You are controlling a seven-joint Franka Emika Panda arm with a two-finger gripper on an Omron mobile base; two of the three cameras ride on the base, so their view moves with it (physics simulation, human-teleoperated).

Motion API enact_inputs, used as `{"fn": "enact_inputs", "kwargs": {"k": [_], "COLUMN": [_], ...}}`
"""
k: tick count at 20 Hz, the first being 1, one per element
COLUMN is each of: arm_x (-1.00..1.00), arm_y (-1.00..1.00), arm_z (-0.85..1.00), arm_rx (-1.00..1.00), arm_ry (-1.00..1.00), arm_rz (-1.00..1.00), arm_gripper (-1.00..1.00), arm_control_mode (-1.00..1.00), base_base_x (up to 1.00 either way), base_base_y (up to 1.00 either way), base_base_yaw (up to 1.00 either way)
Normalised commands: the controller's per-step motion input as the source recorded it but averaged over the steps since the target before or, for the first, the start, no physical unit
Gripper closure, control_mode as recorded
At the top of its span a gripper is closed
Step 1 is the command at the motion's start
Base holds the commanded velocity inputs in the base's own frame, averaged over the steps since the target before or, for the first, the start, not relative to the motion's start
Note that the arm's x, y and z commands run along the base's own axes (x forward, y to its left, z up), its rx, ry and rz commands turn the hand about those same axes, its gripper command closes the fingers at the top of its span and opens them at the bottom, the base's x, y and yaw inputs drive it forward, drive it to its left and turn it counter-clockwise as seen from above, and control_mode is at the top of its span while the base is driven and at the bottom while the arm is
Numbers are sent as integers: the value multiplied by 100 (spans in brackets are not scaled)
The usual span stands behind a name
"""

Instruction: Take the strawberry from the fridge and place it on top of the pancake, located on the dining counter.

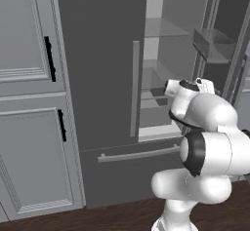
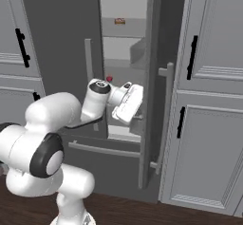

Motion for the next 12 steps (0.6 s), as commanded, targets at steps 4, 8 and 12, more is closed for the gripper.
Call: {"fn": "enact_inputs", "kwargs": {"k": [4, 8, 12], "arm_x": [-3, -8, -14], "arm_y": [-98, -45, 27], "arm_z": [0, 0, 0], "arm_rx": [10, 7, 0], "arm_ry": [12, 1, -3], "arm_rz": [0, 1, 1], "arm_gripper": [-100, -100, -100], "arm_control_mode": [-100, -100, -100], "base_base_x": [0, 0, 0], "base_base_y": [0, 0, 0], "base_base_yaw": [0, 0, 0]}}
